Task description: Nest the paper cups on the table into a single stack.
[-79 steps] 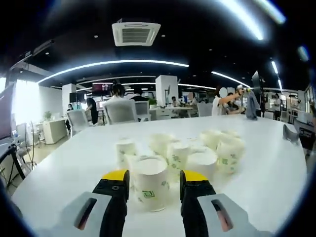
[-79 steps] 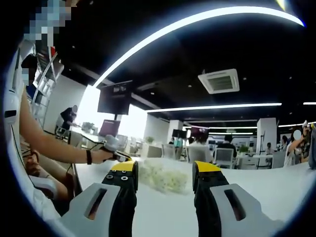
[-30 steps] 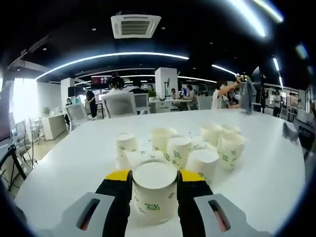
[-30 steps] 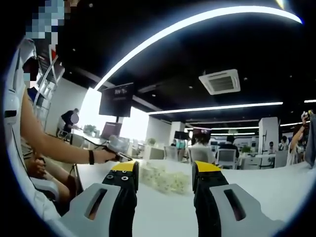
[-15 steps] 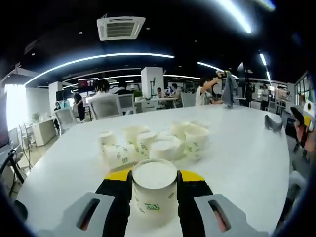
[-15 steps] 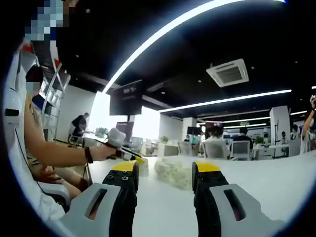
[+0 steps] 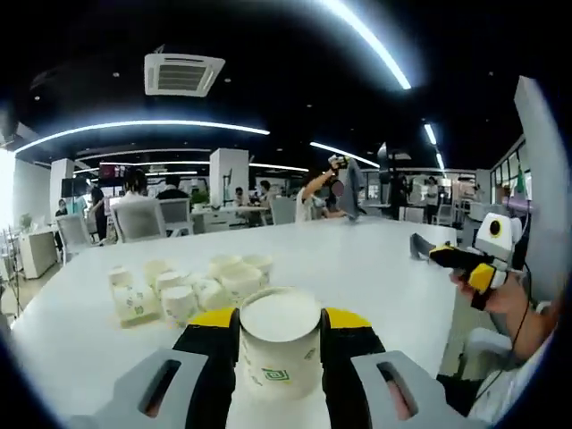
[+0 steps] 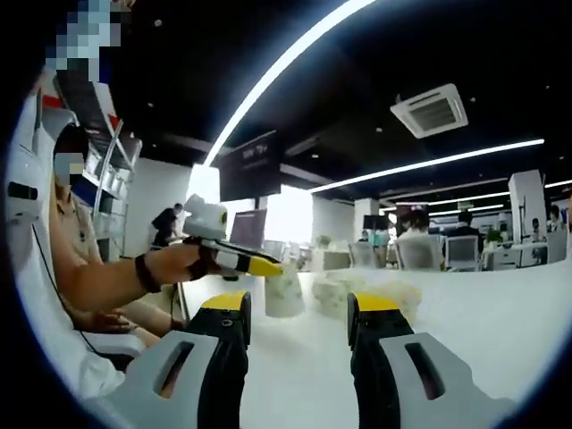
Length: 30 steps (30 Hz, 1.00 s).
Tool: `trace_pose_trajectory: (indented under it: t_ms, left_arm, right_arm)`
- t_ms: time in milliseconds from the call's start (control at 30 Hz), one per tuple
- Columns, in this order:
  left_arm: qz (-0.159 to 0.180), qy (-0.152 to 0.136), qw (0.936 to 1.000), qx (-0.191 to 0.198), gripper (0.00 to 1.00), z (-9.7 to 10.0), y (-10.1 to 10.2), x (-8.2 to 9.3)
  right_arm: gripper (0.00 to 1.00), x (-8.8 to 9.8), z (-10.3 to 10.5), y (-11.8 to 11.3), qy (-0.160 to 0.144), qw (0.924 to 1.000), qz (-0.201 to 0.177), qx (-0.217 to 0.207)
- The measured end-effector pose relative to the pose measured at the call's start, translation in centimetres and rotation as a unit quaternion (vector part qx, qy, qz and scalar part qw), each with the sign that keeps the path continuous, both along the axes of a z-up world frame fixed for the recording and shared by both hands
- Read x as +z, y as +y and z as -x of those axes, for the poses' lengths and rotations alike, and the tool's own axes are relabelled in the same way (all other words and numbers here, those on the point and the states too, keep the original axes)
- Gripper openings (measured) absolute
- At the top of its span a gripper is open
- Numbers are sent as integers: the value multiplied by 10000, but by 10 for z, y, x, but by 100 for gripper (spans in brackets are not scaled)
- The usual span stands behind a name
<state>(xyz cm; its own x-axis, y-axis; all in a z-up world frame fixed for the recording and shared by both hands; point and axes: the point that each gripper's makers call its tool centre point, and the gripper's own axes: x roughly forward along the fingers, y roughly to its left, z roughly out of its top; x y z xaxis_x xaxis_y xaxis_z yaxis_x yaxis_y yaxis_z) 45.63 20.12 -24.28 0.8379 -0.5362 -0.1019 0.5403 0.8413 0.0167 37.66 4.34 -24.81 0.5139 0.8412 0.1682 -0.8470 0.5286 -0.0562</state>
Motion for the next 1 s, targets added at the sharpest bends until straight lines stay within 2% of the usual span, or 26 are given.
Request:
trace_pose_trajectory:
  t_ms: [233,500,567,600,633,700,800,900,1000]
  left_arm:
    - [133,-127,9997,-177,38,36,-30,-1]
    - [638,-195,9975,-224,38,58,-40,7]
    - [711,-305,9968,-200,38,64,-42,8]
    - [844,-526,9949,-194,38,67,-42,14]
    - [1016,-622,9927,-176,38,70,-42,16]
    - [1213,-523,9910,-223,38,75,-45,9]
    - [1135,-471,9922,-198,38,78,-49,-3]
    - [1066,-468,9930,-191,38,81,-51,-8]
    - [1096,-548,9923,-195,38,84,-52,-4]
  right_arm:
    - [46,-24,8,29,317,9988,31,385]
    - [45,-44,13,44,523,9965,169,630]
    - [43,-46,13,45,586,9960,133,656]
    - [43,-47,12,46,609,9958,116,673]
    - [42,-48,13,48,650,9954,98,692]
    - [38,-51,14,50,687,9950,92,719]
    - [32,-52,14,50,705,9947,78,744]
    - [19,-52,14,48,643,9952,58,740]
    - [16,-52,12,47,677,9950,17,732]
